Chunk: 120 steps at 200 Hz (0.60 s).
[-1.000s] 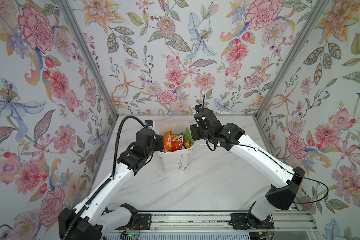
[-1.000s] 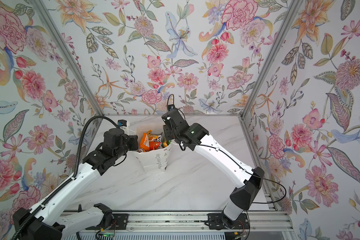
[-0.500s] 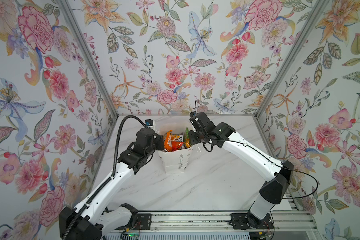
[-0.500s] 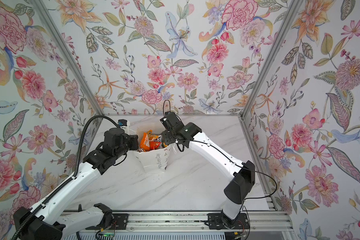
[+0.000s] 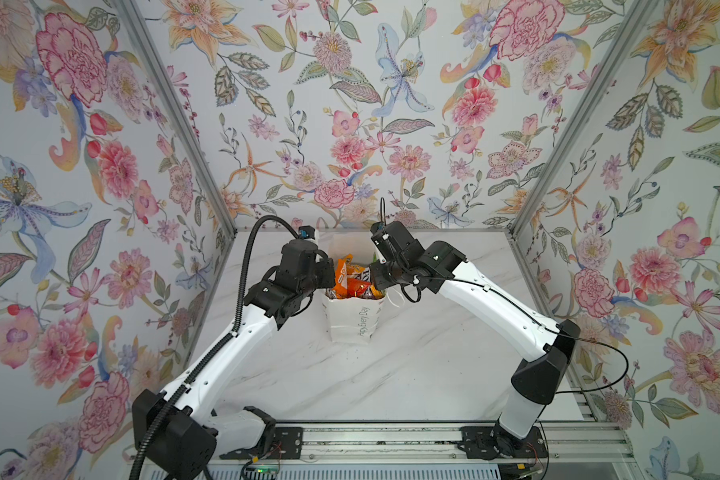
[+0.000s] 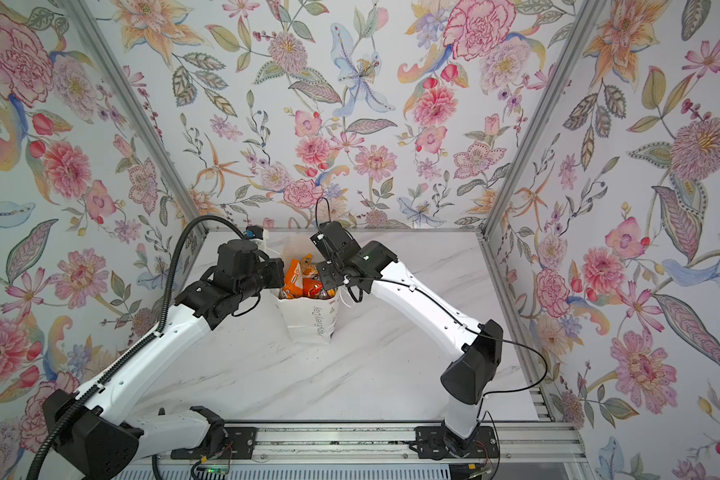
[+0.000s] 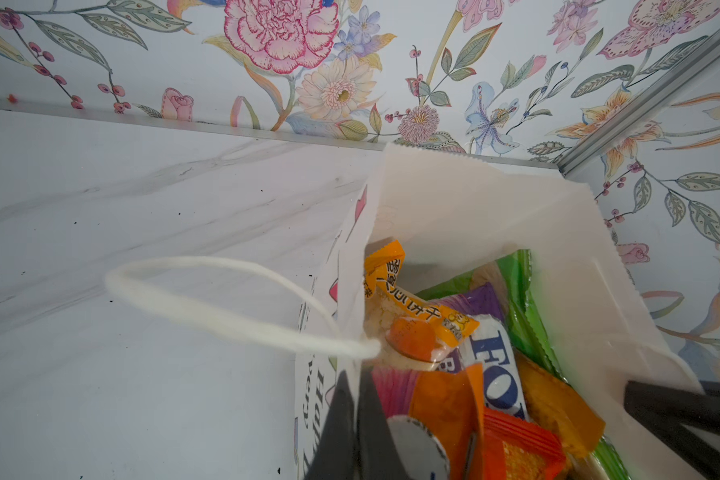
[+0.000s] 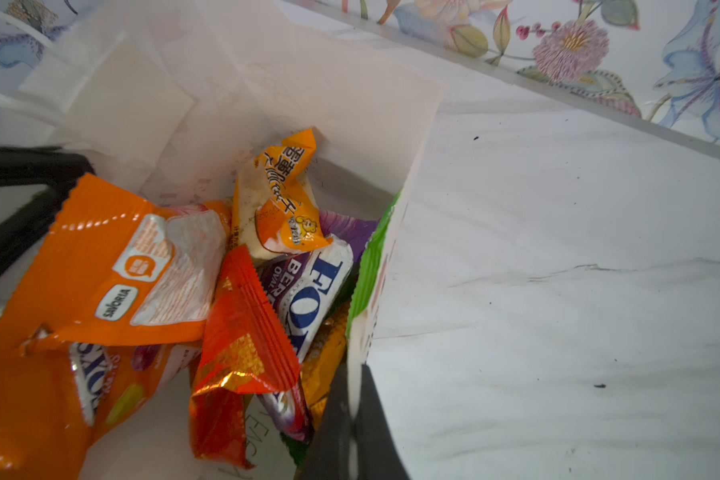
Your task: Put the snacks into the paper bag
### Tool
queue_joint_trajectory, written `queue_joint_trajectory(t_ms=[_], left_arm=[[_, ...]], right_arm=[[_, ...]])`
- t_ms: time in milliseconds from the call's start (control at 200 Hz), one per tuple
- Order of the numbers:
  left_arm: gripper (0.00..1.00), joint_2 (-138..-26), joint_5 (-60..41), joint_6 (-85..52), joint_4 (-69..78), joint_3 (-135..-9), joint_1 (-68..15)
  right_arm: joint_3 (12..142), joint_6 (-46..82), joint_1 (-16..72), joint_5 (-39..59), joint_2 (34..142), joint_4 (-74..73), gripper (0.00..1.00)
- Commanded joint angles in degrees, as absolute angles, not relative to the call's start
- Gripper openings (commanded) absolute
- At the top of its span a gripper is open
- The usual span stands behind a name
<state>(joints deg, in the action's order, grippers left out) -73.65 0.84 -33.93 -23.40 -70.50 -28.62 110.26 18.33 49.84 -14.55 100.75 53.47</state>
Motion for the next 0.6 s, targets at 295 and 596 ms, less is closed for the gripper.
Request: queue_joint_trajectory(t_ms=[295, 596], left_arm=[[0.0, -80.7, 2.0, -35.3, -15.6, -79.3, -39.4], [0.0, -90.1, 3.9, -33.4, -24.7, -89.3, -40.4]], right_arm=[[89.7, 24.0, 39.1, -9.2, 82.9, 38.6, 0.0], [86.0, 24.2, 32.6, -3.0, 84.0, 37.1, 0.0]])
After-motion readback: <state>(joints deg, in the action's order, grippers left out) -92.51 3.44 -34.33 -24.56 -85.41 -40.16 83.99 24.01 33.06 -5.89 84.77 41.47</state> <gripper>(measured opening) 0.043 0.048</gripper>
